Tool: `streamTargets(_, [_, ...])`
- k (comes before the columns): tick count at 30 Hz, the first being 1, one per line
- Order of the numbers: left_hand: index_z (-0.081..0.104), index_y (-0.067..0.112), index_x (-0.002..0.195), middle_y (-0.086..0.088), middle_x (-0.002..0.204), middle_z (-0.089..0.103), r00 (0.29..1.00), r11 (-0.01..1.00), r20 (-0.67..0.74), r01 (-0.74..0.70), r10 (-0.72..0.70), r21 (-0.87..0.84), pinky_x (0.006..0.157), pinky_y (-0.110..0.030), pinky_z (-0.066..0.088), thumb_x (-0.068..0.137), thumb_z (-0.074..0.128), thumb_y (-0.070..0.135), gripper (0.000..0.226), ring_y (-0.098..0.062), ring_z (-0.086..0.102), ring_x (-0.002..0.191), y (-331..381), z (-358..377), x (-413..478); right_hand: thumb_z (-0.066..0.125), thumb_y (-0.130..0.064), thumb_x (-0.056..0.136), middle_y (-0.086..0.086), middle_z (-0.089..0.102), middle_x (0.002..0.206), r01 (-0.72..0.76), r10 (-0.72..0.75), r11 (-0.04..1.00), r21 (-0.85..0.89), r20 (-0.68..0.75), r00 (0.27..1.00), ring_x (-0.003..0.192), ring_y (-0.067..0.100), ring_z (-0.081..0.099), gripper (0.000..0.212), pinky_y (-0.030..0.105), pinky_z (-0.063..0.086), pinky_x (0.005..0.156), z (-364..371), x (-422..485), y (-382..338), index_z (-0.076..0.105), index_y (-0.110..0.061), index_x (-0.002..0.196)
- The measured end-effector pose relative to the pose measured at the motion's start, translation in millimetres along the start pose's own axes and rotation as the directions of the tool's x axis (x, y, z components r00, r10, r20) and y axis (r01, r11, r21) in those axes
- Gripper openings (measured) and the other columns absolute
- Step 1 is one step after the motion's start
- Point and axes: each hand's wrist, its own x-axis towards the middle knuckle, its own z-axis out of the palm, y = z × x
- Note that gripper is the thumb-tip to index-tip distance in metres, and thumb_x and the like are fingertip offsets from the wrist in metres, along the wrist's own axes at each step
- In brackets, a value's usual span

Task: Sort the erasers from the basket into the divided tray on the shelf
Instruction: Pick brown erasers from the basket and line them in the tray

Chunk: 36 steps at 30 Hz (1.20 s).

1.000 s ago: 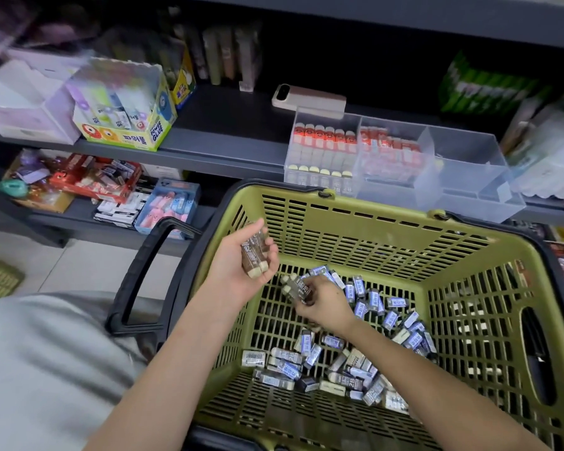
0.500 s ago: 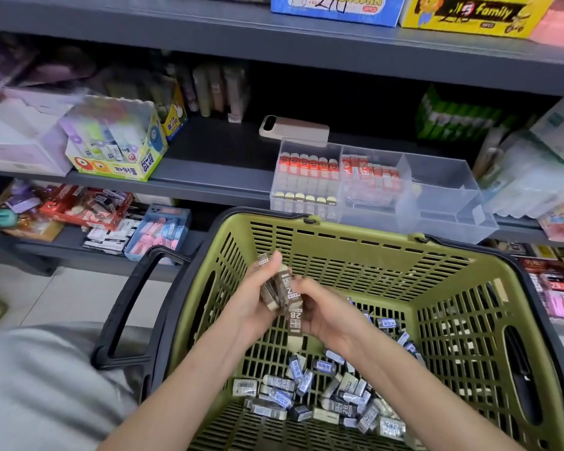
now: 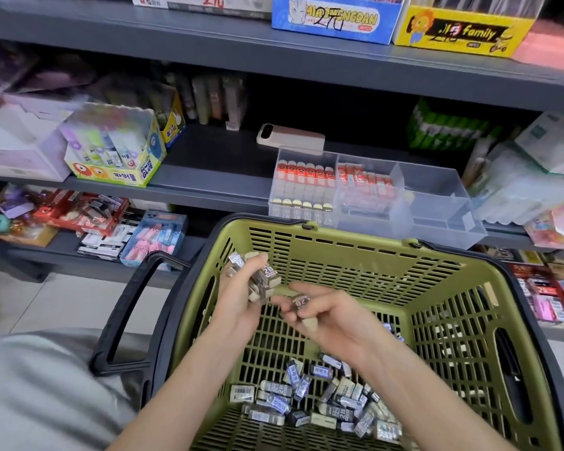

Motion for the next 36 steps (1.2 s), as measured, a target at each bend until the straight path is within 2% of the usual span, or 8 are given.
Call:
streamTargets(5, [0.049, 0.012, 0.101, -0.003, 0.077, 0.056, 0.995, 0.996, 0.076, 0.062, -0.057, -0.063, 0.045, -0.020, 0.048, 0.058, 0.075, 0.015, 0.050, -0.012, 0.055, 0.058, 6, 3, -5, 0.054, 0.016, 0.070, 0.031, 0.063, 0.108, 0.152, -0.143, 0.975, -0.161, 0.068, 0.987, 0.098, 0.038, 0.065, 0.072, 0.039, 0.056, 0.082, -12, -22, -30, 0.035, -0.007, 0.136])
streamTargets(11, [0.056, 0.011, 0.096, -0.006, 0.078, 0.064, 0.992, 0.978, 0.124, 0.060, -0.035, -0.198, 0.049, -0.024, 0.052, 0.054, 0.076, 0.009, 0.046, -0.014, 0.063, 0.063, 22, 4, -11, 0.068, -0.024, 0.073, 0.006, 0.071, 0.071, 0.318, -0.392, 0.618, -0.718, 0.069, 0.917, 0.053, 0.010, 0.060, 0.026, 0.016, 0.047, 0.046, -3, -34, -73, 0.064, -0.003, 0.089])
streamTargets(17, [0.063, 0.011, 0.074, -0.006, 0.070, 0.064, 0.985, 0.933, 0.150, -0.025, 0.084, -0.360, 0.050, -0.022, 0.052, 0.063, 0.071, 0.009, 0.014, -0.014, 0.061, 0.062, 58, 26, -4, 0.071, -0.025, 0.081, -0.009, 0.043, 0.052, 0.443, -0.734, 0.301, -0.845, 0.091, 0.673, 0.045, 0.003, 0.035, 0.023, 0.021, 0.034, 0.048, 18, 10, -123, 0.070, -0.001, 0.078])
streamTargets(21, [0.057, 0.012, 0.076, -0.003, 0.066, 0.059, 0.984, 0.909, 0.122, -0.068, 0.129, -0.412, 0.049, -0.019, 0.051, 0.061, 0.072, 0.012, 0.021, -0.011, 0.057, 0.058, 81, 45, 14, 0.056, -0.008, 0.091, 0.005, 0.058, 0.060, 0.322, -0.638, 0.108, -0.941, 0.182, 0.748, 0.053, 0.014, 0.055, 0.023, 0.032, 0.048, 0.063, 37, 51, -141, 0.060, -0.006, 0.069])
streamTargets(23, [0.055, 0.012, 0.077, -0.003, 0.066, 0.057, 0.986, 0.904, 0.103, -0.079, 0.133, -0.420, 0.048, -0.019, 0.050, 0.061, 0.072, 0.013, 0.024, -0.010, 0.056, 0.056, 89, 50, 25, 0.050, 0.003, 0.089, 0.008, 0.058, 0.061, 0.276, -0.580, 0.075, -0.958, 0.183, 0.794, 0.050, 0.013, 0.055, 0.026, 0.022, 0.047, 0.056, 45, 69, -143, 0.057, -0.008, 0.066])
streamTargets(27, [0.053, 0.015, 0.075, -0.002, 0.064, 0.056, 0.986, 0.915, 0.089, -0.098, 0.144, -0.392, 0.049, -0.017, 0.048, 0.060, 0.073, 0.014, 0.025, -0.009, 0.054, 0.053, 95, 52, 43, 0.052, -0.008, 0.089, 0.006, 0.058, 0.069, 0.166, -0.464, -0.111, -0.980, 0.199, 0.863, 0.061, 0.017, 0.059, 0.021, 0.025, 0.045, 0.057, 52, 84, -147, 0.060, 0.002, 0.073])
streamTargets(31, [0.057, 0.015, 0.071, -0.004, 0.064, 0.058, 0.986, 0.910, 0.080, -0.102, 0.146, -0.403, 0.050, -0.018, 0.048, 0.061, 0.073, 0.013, 0.019, -0.010, 0.057, 0.053, 94, 47, 55, 0.052, -0.005, 0.090, 0.011, 0.062, 0.080, 0.191, -0.343, -0.012, -0.981, 0.184, 0.921, 0.074, 0.018, 0.064, 0.017, 0.035, 0.054, 0.077, 51, 92, -151, 0.062, 0.007, 0.096])
streamTargets(36, [0.062, 0.014, 0.073, -0.005, 0.069, 0.063, 0.981, 0.917, 0.137, -0.076, 0.140, -0.391, 0.052, -0.020, 0.051, 0.063, 0.072, 0.014, 0.014, -0.013, 0.059, 0.061, 91, 40, 56, 0.057, -0.003, 0.090, 0.004, 0.061, 0.072, 0.216, -0.398, 0.084, -0.973, 0.166, 0.902, 0.062, 0.013, 0.058, 0.016, 0.027, 0.052, 0.062, 49, 107, -134, 0.055, -0.008, 0.104])
